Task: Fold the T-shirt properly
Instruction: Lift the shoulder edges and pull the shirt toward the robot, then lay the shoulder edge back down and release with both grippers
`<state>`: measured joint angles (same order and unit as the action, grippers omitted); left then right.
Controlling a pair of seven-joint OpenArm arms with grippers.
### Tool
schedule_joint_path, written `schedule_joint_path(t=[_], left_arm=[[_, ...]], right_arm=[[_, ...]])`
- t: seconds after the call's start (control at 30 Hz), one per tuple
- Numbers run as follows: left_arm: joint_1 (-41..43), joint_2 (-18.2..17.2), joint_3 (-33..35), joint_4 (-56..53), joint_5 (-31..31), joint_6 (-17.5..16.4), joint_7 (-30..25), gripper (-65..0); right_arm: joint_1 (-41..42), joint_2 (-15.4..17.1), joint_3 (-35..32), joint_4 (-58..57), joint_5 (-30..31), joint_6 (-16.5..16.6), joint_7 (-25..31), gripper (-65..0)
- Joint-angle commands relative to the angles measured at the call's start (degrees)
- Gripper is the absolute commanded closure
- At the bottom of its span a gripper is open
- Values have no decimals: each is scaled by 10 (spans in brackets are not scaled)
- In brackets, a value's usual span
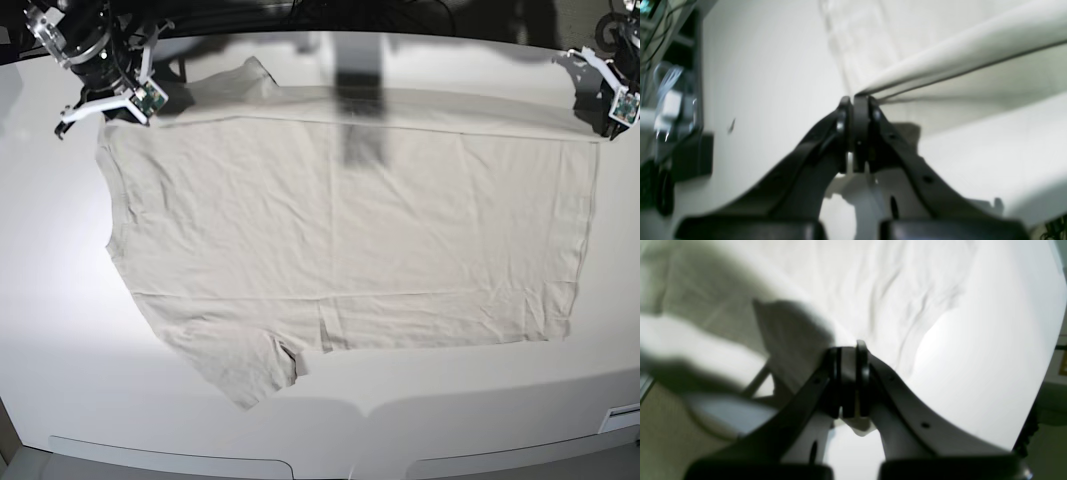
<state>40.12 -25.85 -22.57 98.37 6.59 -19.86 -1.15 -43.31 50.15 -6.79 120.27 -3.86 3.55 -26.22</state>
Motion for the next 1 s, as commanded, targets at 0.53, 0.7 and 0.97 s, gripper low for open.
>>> schedule_joint_path(t=[0.53, 0.7, 0.97], left_arm=[[-147, -8, -6, -146, -2, -40, -17, 0], [-177, -8, -6, -179, -2, -68, -26, 0], [-208, -8, -6, -200, -20, -70, -37, 0]], right_arm=[[146, -37, 4, -135, 63, 47, 68, 0], [178, -49, 4, -172, 75, 51, 78, 0], [190, -76, 4, -205, 73, 68, 96, 0]])
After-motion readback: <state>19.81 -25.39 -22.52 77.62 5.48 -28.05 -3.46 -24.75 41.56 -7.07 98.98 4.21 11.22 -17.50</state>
